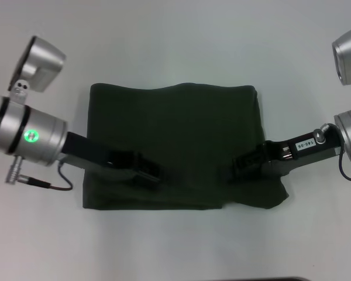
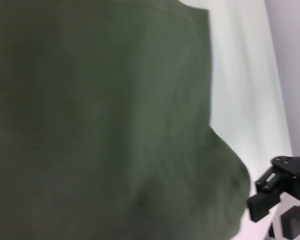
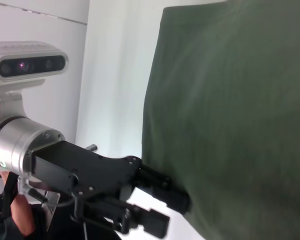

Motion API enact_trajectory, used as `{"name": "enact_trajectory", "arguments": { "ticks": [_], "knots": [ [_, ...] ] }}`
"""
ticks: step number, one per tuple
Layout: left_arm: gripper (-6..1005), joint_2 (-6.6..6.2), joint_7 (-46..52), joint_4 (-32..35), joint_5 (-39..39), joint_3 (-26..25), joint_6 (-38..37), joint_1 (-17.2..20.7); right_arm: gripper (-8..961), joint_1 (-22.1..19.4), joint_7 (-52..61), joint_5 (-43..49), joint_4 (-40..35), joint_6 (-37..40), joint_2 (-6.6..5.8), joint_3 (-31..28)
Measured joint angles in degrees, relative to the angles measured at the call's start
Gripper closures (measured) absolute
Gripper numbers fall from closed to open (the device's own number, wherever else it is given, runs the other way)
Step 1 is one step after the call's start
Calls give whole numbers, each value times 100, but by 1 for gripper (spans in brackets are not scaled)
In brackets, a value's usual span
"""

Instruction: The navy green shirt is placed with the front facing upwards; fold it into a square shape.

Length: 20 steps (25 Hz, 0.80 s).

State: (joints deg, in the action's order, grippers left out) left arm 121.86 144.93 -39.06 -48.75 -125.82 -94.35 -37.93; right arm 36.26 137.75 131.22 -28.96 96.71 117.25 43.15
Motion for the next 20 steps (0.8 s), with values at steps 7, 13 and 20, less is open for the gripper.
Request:
{"name": "enact_trajectory", "arguments": {
  "ticks": [7, 13, 20],
  "knots": [
    [518, -270, 112, -12, 4, -45, 7, 200, 475, 1, 34, 211, 19, -170, -10, 30],
    [517, -411, 96, -32, 6, -59, -55, 280, 469, 4, 89, 407, 68, -303, -10, 38],
    [517, -573, 60, -44, 6, -59, -152, 396, 462, 4, 142, 481, 76, -346, -30, 34]
  ]
}}
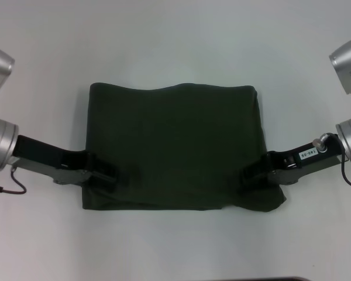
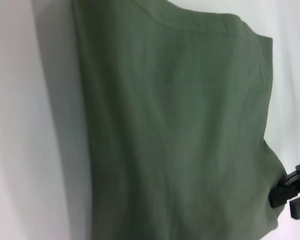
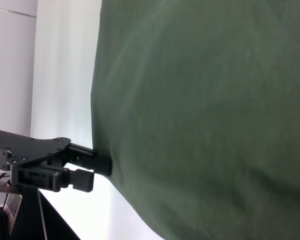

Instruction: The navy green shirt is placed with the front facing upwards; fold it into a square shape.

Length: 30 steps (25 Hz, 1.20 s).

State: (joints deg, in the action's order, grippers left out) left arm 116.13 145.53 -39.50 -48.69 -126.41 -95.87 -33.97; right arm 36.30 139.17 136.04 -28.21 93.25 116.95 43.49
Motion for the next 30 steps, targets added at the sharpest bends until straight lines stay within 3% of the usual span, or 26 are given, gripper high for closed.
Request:
{"name": "enact_trajectory", "arguments": {
  "ticks": [13, 19, 23, 26, 30],
  "knots": [
    [516, -203, -10, -38, -3, -150, -46, 155, 448, -99, 54, 3, -33, 2, -188, -23],
    [516, -243, -75, -318, -36, -595, -346, 275, 442, -304, 208, -28, -392, 212, -395, -154],
    [516, -246, -222, -483, -47, -1129, -615, 301, 438, -370, 221, -229, -937, 609, -546, -723],
    [515, -272, -311, -508, -50, -1337, -657, 255, 435, -309, -166, -976, -1292, 987, -690, -1088],
    [515, -327, -472, -501, -53, -1453, -711, 168, 431, -261, -959, -1745, -1323, 1119, -795, -1121]
  ]
}}
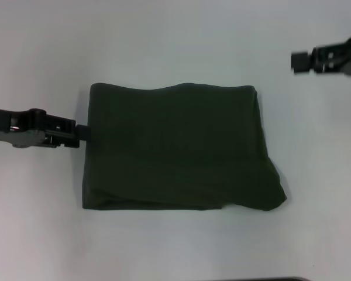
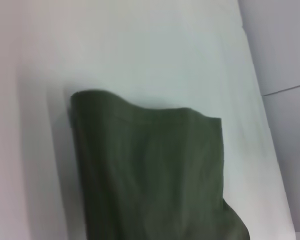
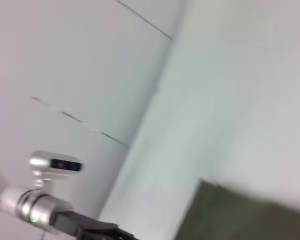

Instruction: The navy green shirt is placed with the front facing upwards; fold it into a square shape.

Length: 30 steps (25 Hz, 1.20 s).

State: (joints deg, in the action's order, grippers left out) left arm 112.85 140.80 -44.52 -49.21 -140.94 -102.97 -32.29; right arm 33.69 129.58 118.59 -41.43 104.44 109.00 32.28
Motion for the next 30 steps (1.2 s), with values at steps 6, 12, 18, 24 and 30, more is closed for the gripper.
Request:
{"name": "enact_trajectory", "arguments": {
  "ticks": [6, 12, 18, 24, 30],
  "knots": [
    [515, -38, -448, 19, -15, -301, -148, -79, 424, -64, -1427, -682, 87, 110, 97, -18],
    [514, 44, -1209, -10, -218, -403, -317, -103, 418, -88, -2131, -855, 189, 53, 195, 25],
    [514, 164, -3116, -4, -1027, -635, -387, 172, 111, -307, -3177, -744, -45, 111, 363, 82],
    [513, 680, -5218, 39, -1462, -1138, 89, 829, 25, -856, -4380, -385, -733, 112, 1021, 138],
    [511, 599, -5441, 381, -1483, -1105, -279, 1061, 28, -1187, -5683, -328, 45, 361, 1075, 568]
  ]
}}
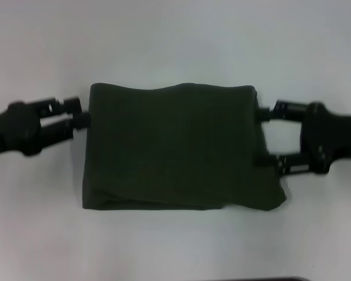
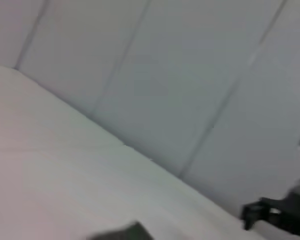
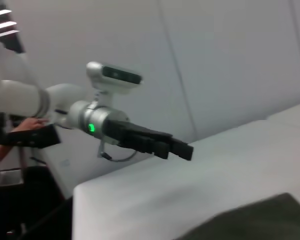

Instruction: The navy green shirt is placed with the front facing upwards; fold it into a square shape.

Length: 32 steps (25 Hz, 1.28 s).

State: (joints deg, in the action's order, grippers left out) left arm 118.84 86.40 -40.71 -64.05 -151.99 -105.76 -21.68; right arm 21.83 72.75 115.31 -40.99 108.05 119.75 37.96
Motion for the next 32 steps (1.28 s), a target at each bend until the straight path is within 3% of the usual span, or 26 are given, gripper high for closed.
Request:
{"name": "enact_trajectory", "arguments": {
  "ticks": [3, 10, 18, 21, 27, 29, 32],
  "knots": [
    [510, -43, -195, 230, 19, 137, -298, 142, 29, -19, -473, 1, 371, 140, -5, 52],
    [509, 190, -1962, 652, 35, 379, -398, 513, 29, -176, -1938, 12, 1193, 215, 1, 238],
    [510, 270, -3283, 1053, 188, 397, -269, 563, 29, -203, -2070, 12, 1439, -75, 0, 247],
    [509, 274, -2992, 1071, 218, 268, -220, 550, 29, -203, -2100, 4, 1496, -85, -4, 213],
    [456, 168, -808, 975, 227, 104, -167, 387, 29, -188, -2075, -34, 1484, -53, -10, 204],
    [430, 221, -743, 912, 247, 116, -161, 428, 29, -168, -2067, -38, 1482, -51, -11, 196],
    [390, 278, -1454, 928, 316, 197, -138, 547, 29, -163, -2067, -31, 1482, -65, -13, 189]
  ]
}}
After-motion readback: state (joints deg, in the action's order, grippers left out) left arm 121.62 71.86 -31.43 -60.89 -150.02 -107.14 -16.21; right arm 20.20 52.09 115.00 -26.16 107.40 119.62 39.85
